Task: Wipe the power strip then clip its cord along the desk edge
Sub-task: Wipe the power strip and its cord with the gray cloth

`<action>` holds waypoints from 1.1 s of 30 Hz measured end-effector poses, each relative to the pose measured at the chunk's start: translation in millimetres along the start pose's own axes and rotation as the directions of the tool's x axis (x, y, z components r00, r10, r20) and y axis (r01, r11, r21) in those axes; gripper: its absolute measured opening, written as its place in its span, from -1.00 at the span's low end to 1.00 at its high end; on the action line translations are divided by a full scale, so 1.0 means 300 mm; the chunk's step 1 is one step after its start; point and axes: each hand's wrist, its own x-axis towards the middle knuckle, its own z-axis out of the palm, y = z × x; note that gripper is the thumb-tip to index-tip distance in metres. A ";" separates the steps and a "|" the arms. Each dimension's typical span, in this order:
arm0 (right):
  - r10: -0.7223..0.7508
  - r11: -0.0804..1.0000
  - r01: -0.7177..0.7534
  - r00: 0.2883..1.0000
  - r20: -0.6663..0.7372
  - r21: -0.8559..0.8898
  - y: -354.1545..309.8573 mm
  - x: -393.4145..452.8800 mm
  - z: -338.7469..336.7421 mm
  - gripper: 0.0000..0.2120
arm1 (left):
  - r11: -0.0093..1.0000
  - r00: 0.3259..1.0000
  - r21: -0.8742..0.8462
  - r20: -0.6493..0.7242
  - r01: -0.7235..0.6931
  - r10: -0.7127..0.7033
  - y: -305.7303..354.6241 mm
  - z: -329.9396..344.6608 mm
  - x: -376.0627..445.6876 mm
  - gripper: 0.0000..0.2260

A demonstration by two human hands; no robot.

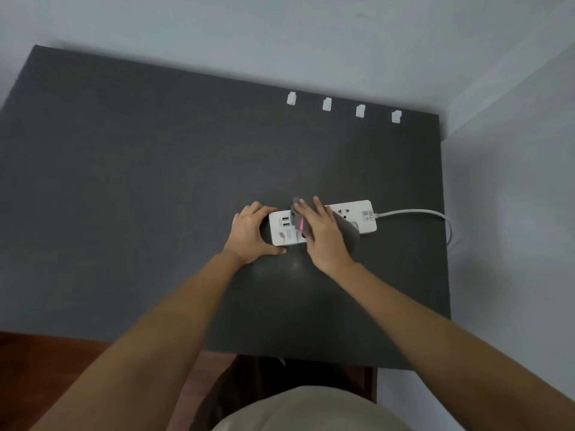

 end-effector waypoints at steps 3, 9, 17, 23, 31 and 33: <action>-0.178 0.984 0.173 0.968 0.175 0.042 0.000 -0.084 0.001 -0.52 | 1.000 1.000 -0.007 -0.004 -0.020 0.020 0.008 -0.006 -0.001 -0.28; -0.005 0.988 0.014 0.998 -0.055 0.156 0.038 -0.164 -0.159 -0.60 | 1.000 1.000 0.008 0.006 -0.016 0.016 0.005 -0.007 0.002 -0.28; -0.102 0.995 0.103 0.988 0.115 0.001 -0.038 -0.065 0.050 -0.48 | 0.997 1.000 0.075 -0.010 -0.016 0.017 0.013 -0.009 0.000 -0.30; 0.127 0.983 -0.110 0.985 -0.116 0.146 0.044 -0.200 -0.181 -0.72 | 0.997 1.000 0.073 -0.003 -0.020 0.021 0.017 -0.015 0.003 -0.29; -0.061 0.997 0.063 0.996 0.059 -0.036 -0.004 -0.154 0.067 -0.44 | 0.997 1.000 0.080 -0.011 -0.020 0.021 0.019 -0.012 -0.003 -0.27; -0.208 0.968 0.222 0.970 0.126 -0.119 0.049 -0.184 0.042 -0.46 | 0.996 1.000 0.085 -0.011 -0.023 0.024 0.023 -0.012 -0.004 -0.28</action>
